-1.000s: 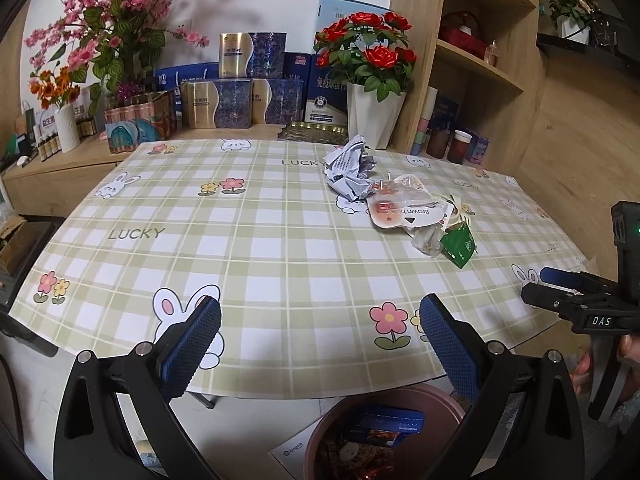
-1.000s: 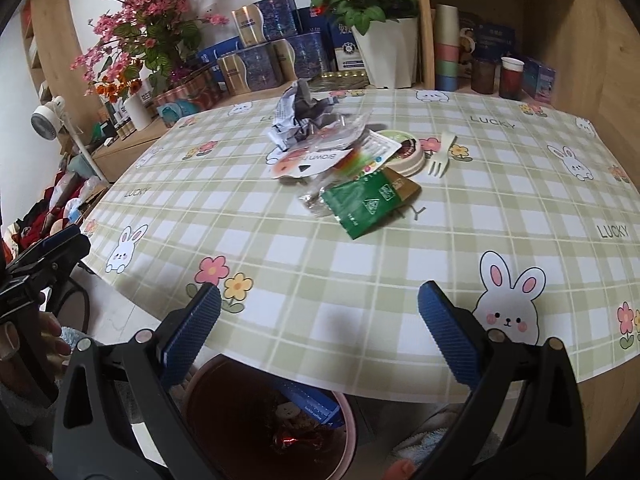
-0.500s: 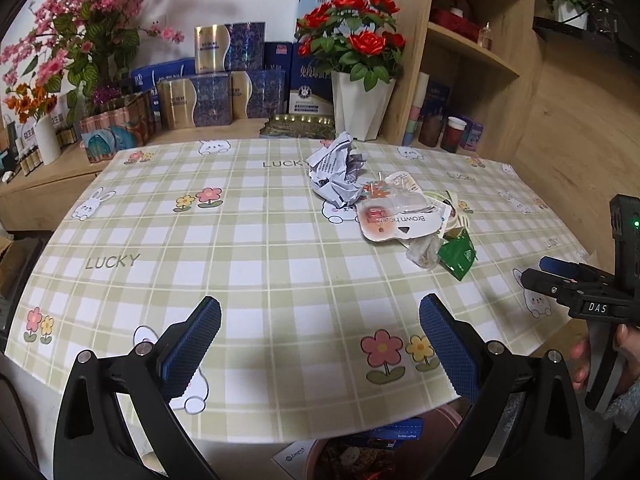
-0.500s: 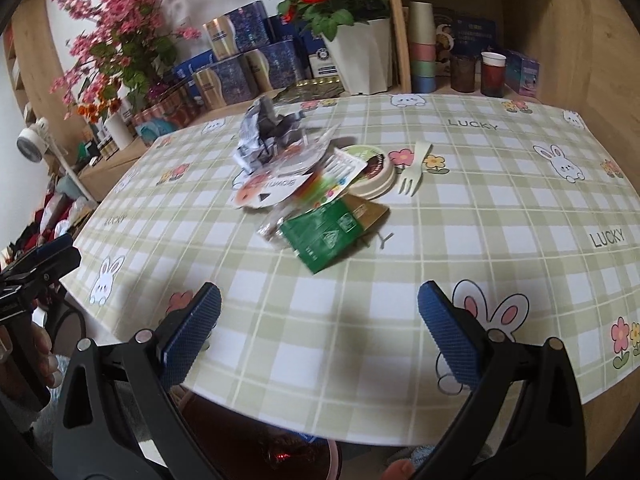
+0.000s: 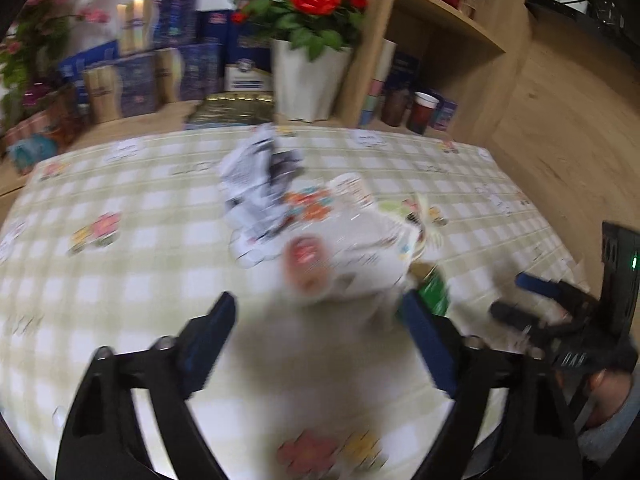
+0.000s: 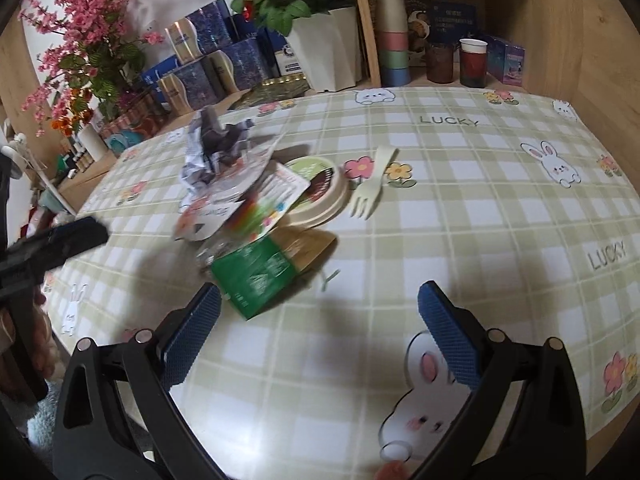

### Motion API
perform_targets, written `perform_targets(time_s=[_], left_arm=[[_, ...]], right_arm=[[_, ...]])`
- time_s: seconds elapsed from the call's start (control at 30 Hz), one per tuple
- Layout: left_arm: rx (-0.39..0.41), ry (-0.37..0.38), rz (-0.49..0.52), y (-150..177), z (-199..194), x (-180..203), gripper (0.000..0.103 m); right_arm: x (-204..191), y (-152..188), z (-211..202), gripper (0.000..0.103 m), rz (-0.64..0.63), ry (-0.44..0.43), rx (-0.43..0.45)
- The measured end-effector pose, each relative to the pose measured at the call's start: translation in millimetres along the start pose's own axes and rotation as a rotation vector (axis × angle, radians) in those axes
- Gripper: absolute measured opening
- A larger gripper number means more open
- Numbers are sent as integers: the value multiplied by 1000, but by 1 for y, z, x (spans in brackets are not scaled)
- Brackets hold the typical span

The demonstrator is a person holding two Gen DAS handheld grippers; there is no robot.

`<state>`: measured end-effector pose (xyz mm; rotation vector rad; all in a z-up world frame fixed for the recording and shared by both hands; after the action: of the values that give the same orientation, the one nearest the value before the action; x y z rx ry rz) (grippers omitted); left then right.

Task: Collect trash
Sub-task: 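Grasp the flower-print clear package with the left tool while the right tool grasps the green packet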

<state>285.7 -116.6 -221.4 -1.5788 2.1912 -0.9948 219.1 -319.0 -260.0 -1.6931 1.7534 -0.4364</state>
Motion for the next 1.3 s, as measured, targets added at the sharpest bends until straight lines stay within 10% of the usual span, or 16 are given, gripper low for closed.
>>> perform_targets(time_s=[0.2,0.47,0.73,1.0,1.3], left_arm=[[-47,50,57,-37,55,32,68],[-133,-96,131,-51,123,44,68],[-188,-128,24,-62,148,31,68],[-151,-74,47,-60,131,31,30],[-72,67,-25,-54,62,23,25]], right_arm=[[15,-11,8,97,15,-1,4],[40,-16,12,97,82,1,17],[51,-14,14,97,98,3,14],[50,-15,12,97,111,-17,17],[39,-19,6,97,104,-50,28]])
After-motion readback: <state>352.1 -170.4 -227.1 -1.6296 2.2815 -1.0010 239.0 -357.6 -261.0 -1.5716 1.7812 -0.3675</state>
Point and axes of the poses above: each gripper's, at about its wrist camera, not at the fingertips, and z roughly the way its jaws point, x to its right, y to its underside, the point moved 6 cm from there along z, roughly the way its jaws point, and after that the axes turned 2 degrees about -y, right-handed, at the moved point
